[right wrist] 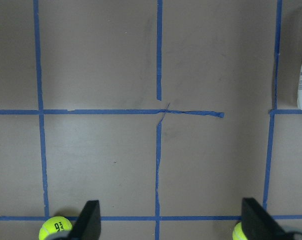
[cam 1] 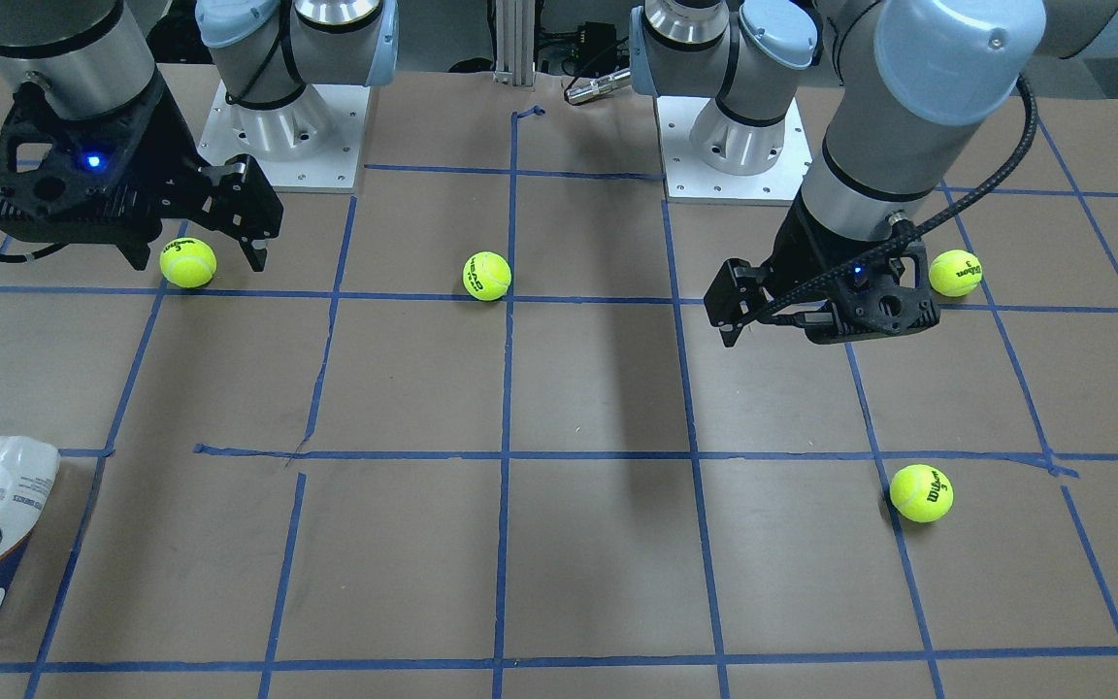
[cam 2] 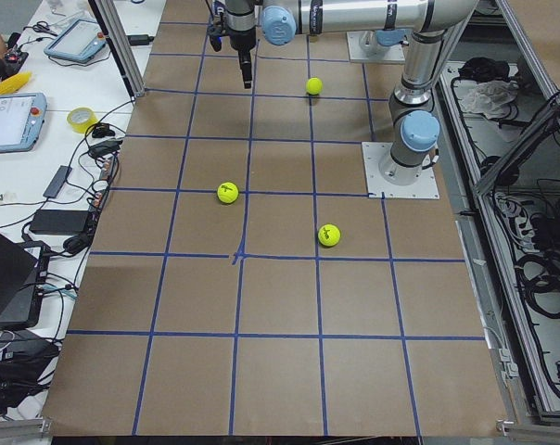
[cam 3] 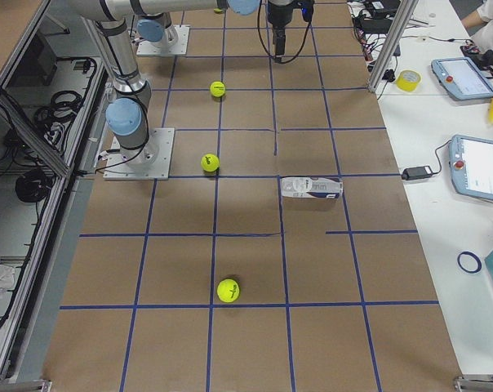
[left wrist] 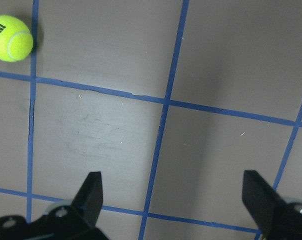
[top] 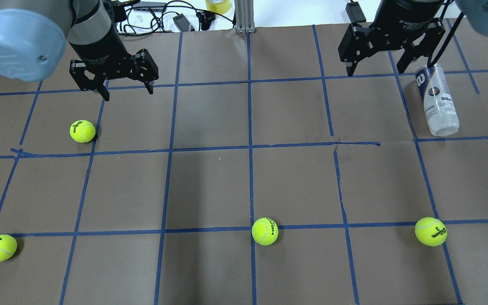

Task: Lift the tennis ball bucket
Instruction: 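Move the right gripper down over the upright Wilson tennis ball can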

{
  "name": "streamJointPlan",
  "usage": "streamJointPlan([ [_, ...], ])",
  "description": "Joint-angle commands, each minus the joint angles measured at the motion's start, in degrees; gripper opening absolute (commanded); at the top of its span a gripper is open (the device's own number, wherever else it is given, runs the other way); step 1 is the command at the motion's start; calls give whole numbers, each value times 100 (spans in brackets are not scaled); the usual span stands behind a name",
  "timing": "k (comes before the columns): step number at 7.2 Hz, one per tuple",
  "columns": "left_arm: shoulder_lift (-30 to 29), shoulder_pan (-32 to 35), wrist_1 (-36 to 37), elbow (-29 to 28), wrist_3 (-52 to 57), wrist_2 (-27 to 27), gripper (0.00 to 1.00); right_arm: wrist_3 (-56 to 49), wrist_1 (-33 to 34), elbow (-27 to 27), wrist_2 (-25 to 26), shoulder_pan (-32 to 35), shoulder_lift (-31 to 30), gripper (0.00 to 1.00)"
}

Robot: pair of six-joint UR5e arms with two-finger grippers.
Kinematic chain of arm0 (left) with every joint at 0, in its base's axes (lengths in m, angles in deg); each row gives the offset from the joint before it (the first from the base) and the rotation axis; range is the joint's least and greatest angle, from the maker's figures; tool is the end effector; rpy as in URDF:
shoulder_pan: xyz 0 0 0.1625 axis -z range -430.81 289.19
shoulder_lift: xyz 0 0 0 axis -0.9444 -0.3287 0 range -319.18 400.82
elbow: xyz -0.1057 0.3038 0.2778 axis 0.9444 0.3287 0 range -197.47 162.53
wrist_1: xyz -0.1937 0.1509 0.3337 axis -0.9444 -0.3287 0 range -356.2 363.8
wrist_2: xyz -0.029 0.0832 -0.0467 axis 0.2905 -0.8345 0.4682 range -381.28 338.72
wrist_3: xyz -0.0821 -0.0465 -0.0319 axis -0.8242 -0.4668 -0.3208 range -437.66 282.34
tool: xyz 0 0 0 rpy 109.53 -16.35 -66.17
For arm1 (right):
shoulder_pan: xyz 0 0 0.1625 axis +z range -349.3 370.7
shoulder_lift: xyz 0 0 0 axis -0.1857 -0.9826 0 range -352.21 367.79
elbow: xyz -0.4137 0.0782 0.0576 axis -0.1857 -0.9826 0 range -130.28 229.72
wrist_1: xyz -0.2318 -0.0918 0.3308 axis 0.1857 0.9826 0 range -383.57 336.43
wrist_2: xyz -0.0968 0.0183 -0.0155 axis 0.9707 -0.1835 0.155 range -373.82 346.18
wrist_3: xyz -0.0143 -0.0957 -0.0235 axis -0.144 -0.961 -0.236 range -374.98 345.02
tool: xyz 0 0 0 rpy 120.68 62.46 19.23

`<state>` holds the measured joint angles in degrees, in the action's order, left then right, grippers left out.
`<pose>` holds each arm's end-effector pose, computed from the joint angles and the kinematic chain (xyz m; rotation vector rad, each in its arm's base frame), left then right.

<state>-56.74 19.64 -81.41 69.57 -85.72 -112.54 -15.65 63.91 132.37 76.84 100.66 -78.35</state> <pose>-0.1354 -0.5459 0.4532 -0.2069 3.1132 -0.0081 0.1317 -0.5216 0.5124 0.0171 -3.1298 0.0263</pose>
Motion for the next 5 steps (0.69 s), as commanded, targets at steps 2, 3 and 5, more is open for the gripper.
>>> streamJointPlan([
  [2,123,7,-57,23,103,21,100,-38,206,40,40,-48,46,100],
  [3,123,7,-57,23,103,12,100,-81,877,40,92,-40,37,100],
  [5,123,7,-66,32,103,12,100,-352,1715,84,522,-563,516,100],
])
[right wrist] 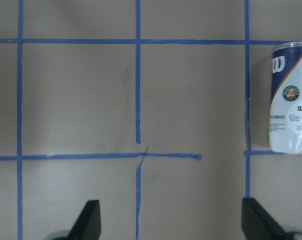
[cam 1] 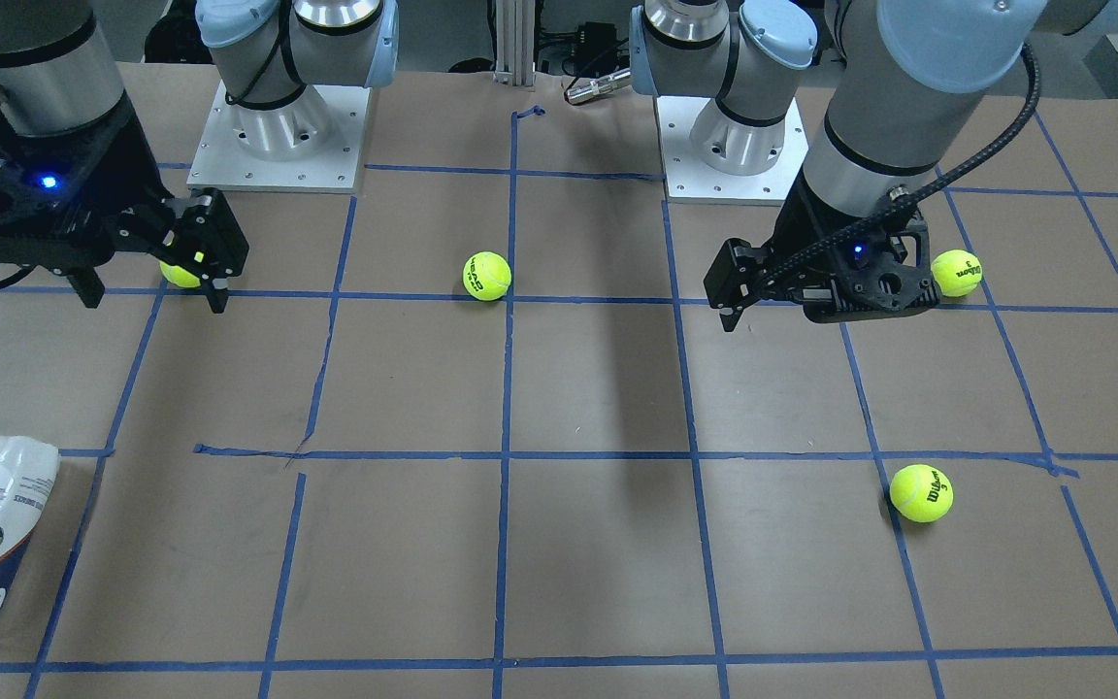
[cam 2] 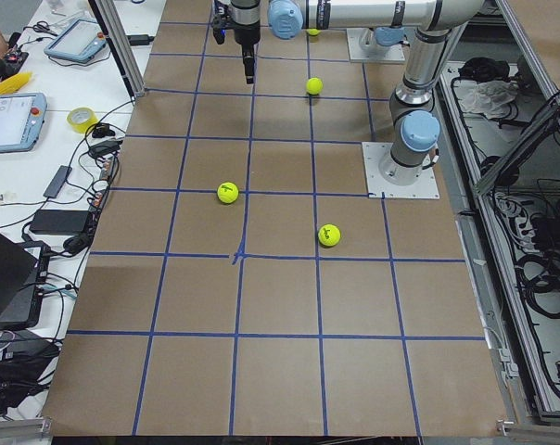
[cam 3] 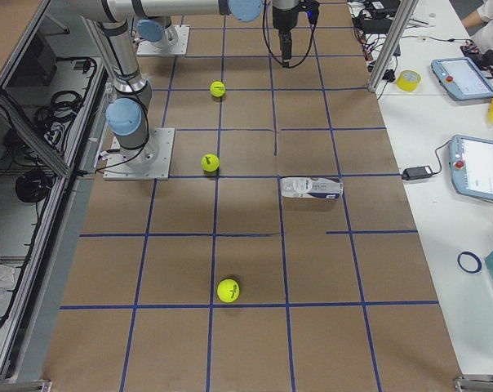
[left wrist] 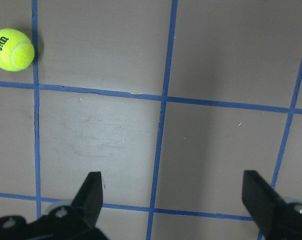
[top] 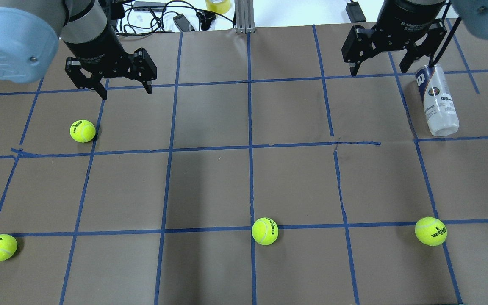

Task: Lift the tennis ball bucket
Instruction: 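Move the right gripper down over the upright Wilson tennis ball can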

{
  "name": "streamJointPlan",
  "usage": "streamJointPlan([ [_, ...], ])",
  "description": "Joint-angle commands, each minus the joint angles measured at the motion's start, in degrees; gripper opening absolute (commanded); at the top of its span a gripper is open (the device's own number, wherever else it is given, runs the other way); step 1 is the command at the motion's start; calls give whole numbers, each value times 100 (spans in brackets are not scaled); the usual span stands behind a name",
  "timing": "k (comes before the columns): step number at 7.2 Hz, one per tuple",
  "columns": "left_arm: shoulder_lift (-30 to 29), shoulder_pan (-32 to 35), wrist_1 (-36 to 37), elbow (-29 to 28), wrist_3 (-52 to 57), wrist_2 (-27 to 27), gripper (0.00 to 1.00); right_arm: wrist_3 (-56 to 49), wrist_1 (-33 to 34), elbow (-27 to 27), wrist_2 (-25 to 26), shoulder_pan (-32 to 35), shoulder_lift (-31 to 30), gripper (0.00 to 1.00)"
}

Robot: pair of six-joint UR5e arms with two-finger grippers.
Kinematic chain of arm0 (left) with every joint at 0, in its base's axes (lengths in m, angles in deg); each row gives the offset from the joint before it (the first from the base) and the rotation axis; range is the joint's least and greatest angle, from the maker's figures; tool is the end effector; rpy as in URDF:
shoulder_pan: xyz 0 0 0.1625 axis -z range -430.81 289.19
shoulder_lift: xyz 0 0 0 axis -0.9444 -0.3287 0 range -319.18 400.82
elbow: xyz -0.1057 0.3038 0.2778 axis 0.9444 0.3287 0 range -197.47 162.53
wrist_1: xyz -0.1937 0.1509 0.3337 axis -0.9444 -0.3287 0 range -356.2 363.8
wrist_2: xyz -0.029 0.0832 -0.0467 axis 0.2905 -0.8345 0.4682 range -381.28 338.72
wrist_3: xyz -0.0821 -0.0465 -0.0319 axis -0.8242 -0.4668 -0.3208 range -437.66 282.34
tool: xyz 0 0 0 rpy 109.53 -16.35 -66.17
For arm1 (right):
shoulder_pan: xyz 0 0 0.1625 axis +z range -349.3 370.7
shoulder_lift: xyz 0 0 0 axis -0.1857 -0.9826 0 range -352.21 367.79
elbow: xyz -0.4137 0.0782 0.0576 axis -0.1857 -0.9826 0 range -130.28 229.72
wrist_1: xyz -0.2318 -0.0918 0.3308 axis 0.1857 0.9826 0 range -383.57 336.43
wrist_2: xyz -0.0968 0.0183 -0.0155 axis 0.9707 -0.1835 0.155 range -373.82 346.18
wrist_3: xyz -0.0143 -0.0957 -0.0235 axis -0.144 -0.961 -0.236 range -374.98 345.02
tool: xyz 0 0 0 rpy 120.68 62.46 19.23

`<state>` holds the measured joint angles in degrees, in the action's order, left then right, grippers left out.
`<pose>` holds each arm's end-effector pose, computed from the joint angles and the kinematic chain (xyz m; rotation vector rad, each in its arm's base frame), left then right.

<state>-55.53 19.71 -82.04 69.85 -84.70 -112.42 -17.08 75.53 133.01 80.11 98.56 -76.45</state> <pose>-0.1362 -0.5378 0.4611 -0.1775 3.1174 -0.0158 0.1057 -0.5547 0.5113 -0.0103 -3.0554 0.2645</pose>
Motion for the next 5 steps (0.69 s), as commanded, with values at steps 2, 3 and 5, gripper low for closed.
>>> streamJointPlan([
  [2,2,0,-13,4,0,-1,100,-712,1168,-321,55,-1259,1282,92],
  [3,2,0,-13,4,0,-9,100,-1035,1347,-662,81,-1437,1923,88],
  [5,2,0,-13,4,0,-9,100,-1353,1792,-1375,37,-1798,2856,85],
])
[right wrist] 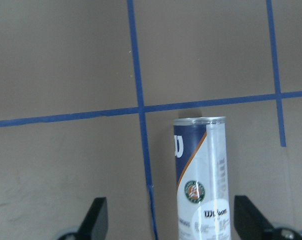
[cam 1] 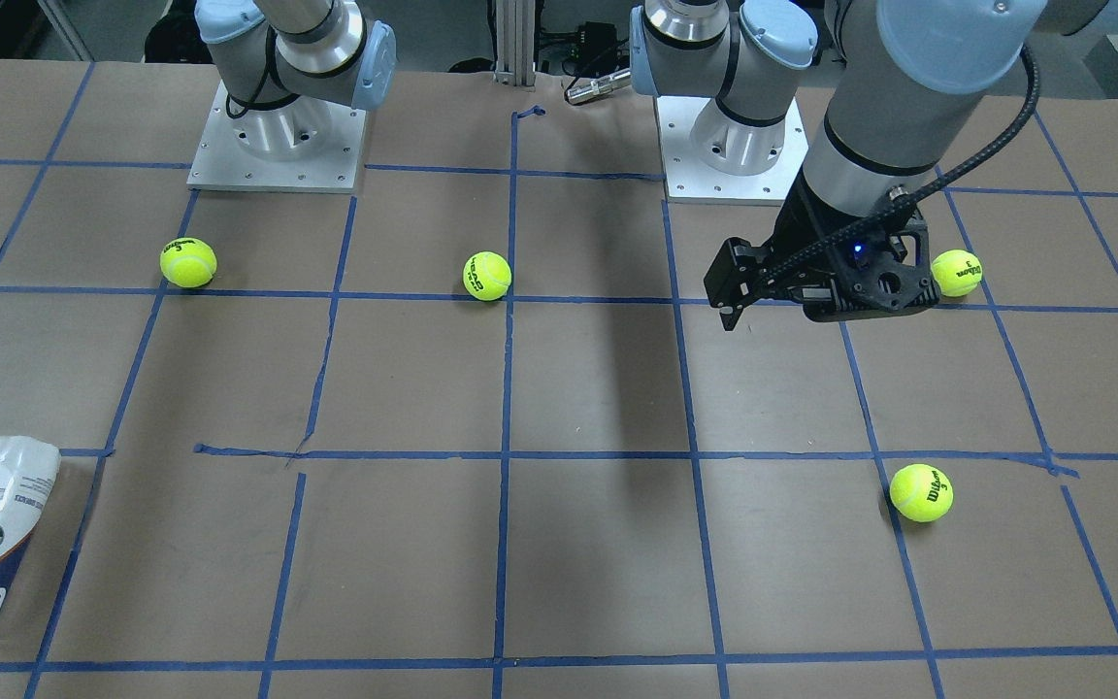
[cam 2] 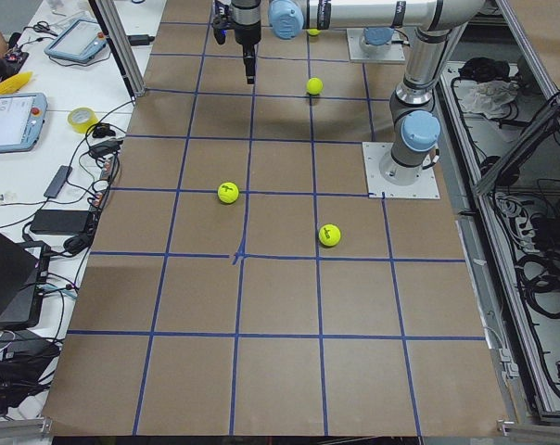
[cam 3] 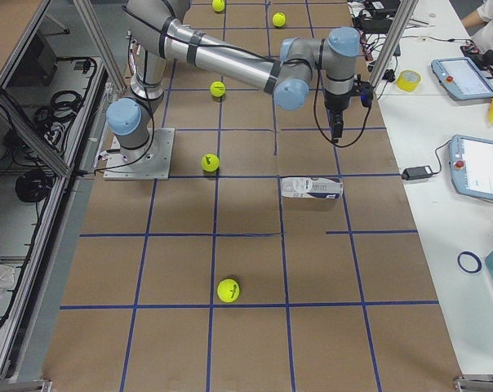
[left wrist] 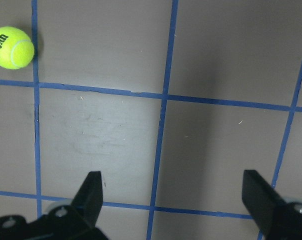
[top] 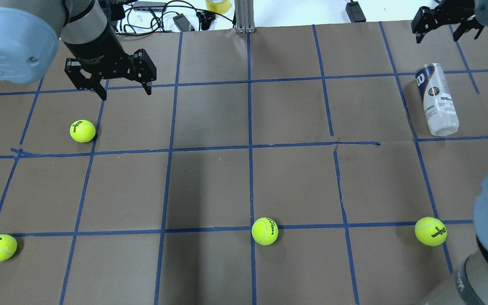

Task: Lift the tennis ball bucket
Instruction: 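Move the right gripper down over the upright Wilson tennis ball can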

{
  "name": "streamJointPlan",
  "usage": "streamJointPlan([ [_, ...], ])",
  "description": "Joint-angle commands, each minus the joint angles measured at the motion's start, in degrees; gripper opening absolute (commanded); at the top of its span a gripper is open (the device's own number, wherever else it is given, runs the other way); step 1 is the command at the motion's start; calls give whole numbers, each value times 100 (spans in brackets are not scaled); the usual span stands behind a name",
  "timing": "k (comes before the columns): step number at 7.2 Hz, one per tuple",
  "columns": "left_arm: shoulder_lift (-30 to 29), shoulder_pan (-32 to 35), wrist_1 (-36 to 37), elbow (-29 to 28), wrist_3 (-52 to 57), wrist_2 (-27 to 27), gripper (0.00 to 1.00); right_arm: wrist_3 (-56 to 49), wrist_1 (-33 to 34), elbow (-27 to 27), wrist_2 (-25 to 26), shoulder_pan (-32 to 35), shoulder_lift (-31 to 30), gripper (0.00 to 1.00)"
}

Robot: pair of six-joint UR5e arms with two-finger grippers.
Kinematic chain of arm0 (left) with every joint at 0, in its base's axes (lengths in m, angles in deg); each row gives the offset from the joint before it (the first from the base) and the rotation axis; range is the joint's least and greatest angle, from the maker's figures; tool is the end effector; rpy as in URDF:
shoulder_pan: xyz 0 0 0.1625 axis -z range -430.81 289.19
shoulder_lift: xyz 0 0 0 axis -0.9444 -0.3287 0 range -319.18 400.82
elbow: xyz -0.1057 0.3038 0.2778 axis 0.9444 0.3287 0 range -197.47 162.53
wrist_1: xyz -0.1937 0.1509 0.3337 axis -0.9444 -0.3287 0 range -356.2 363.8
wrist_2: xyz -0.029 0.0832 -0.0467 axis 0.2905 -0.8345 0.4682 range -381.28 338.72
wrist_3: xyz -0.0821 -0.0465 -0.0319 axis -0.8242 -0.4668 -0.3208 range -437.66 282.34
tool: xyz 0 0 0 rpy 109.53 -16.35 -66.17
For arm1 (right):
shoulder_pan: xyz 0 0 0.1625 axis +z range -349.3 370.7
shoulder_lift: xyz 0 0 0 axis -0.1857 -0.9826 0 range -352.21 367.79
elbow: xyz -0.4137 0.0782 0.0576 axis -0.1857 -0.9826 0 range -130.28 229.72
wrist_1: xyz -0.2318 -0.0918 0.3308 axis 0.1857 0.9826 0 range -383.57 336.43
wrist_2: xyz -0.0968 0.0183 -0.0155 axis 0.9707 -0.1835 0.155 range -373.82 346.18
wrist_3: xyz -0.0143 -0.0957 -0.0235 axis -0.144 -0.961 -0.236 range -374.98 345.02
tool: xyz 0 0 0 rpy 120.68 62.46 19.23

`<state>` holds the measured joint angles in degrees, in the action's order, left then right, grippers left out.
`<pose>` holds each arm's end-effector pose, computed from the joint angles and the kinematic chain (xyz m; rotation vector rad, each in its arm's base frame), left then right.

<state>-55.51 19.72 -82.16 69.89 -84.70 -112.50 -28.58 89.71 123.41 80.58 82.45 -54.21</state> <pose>-0.1362 -0.5374 0.4608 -0.1771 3.1159 -0.0121 -0.1003 -0.7052 0.3809 -0.1335 -2.9984 0.2612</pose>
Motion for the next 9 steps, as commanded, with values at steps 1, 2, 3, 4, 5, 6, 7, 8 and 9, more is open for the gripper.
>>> streamJointPlan([
  [1,0,0,0,0,0,-10,100,-326,944,-426,-18,-222,1037,85],
  [2,-9,0,0,0,0,-10,100,-310,1019,-496,-35,-257,1390,86],
  [3,-9,0,-9,9,-9,-19,100,-336,1011,-392,-36,-275,1558,86],
  [4,-17,-9,-9,9,0,-19,100,-327,1011,-408,-36,-345,1638,87],
  [5,-17,-9,-9,9,0,-19,100,-336,1003,-382,-44,-354,1674,88],
  [6,-26,-9,-9,9,0,-19,100,-362,1002,-356,-105,-389,1753,95],
  [7,-26,-9,0,9,0,-19,100,-545,985,-330,-88,-424,1814,100],
  [8,-26,-9,-9,9,0,-19,100,-582,950,-329,-71,-424,1789,100],
  [9,-26,-17,-9,9,0,-19,100,-582,915,-286,-45,-424,1789,100],
])
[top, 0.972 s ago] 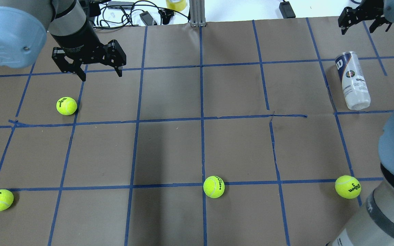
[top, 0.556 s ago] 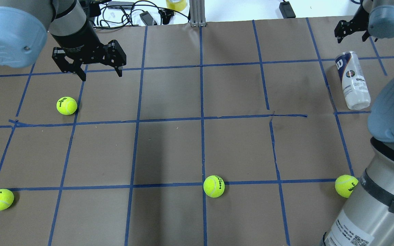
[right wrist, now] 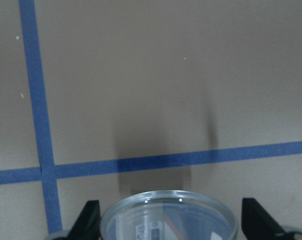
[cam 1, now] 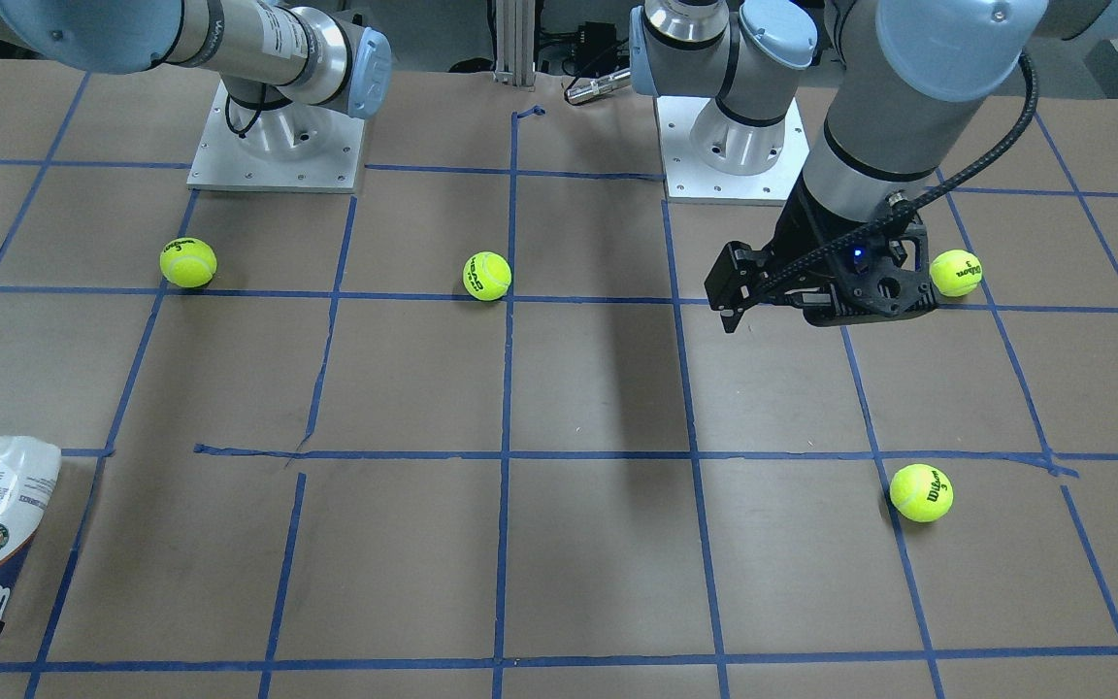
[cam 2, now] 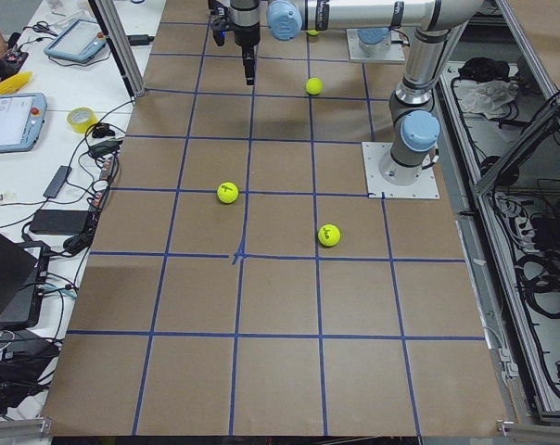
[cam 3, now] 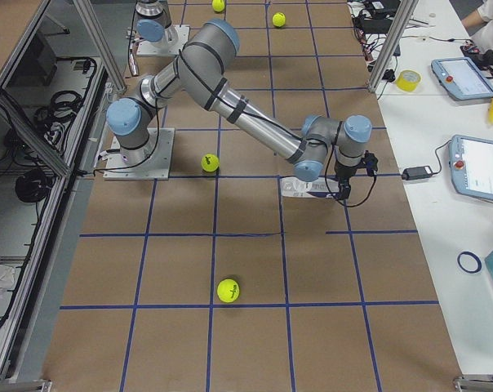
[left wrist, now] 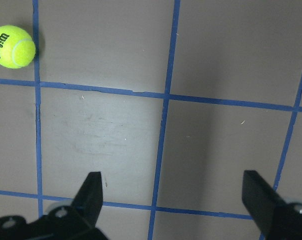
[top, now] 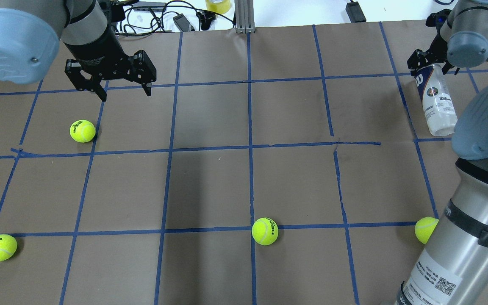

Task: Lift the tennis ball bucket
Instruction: 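Close the right gripper on the top of the can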

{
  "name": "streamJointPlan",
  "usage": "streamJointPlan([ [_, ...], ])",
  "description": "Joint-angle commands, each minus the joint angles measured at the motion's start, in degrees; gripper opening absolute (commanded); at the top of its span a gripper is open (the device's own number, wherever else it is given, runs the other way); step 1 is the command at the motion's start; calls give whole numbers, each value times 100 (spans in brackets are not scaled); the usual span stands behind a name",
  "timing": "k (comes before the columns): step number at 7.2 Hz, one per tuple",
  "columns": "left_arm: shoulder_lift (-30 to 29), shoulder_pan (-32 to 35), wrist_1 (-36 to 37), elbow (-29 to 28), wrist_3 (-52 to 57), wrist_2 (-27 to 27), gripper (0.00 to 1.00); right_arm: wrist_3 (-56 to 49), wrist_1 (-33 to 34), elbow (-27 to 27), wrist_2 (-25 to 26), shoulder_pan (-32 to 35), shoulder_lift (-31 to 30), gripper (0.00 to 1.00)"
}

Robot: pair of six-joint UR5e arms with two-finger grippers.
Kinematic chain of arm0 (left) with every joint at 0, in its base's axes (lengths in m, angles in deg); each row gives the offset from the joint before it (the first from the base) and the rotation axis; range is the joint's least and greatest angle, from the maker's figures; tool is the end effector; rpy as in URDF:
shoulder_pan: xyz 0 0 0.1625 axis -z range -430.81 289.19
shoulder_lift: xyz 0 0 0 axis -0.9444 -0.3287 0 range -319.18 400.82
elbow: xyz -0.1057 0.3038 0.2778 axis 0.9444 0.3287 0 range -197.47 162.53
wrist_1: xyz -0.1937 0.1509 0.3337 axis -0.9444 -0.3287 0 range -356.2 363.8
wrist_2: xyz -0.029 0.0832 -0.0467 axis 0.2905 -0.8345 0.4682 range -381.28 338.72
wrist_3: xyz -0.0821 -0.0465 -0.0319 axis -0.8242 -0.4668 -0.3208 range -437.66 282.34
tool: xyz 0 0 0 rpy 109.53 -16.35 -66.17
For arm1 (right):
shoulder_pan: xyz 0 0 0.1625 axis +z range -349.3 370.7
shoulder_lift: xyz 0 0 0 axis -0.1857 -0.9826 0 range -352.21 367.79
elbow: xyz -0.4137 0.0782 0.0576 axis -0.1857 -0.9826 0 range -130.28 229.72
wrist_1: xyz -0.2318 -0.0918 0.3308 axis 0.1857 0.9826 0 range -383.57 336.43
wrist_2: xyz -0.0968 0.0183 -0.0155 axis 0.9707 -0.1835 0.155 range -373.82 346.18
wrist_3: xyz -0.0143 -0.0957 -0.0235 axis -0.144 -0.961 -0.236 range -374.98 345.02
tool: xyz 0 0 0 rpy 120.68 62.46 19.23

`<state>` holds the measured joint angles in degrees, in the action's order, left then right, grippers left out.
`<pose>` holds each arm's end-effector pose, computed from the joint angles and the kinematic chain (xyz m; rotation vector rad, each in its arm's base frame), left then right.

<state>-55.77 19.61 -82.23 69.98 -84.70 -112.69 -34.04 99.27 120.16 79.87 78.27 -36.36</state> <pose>-0.1348 -0.5386 0.4574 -0.1798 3.1120 -0.0010 -0.1754 -0.7573 0.1973 -0.0949 -3.0368 0.1278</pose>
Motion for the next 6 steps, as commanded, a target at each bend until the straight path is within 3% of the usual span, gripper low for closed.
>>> streamJointPlan([
  [1,-9,2,7,0,0,0,100,-62,-33,135,18,-6,3,100],
  [3,-53,-6,7,0,0,0,100,-727,46,215,44,-6,-15,100],
  [5,-53,-6,7,0,0,0,100,-713,169,215,-35,-6,-41,97],
  [6,-53,2,15,0,0,0,100,-704,152,215,-26,-6,-41,72],
])
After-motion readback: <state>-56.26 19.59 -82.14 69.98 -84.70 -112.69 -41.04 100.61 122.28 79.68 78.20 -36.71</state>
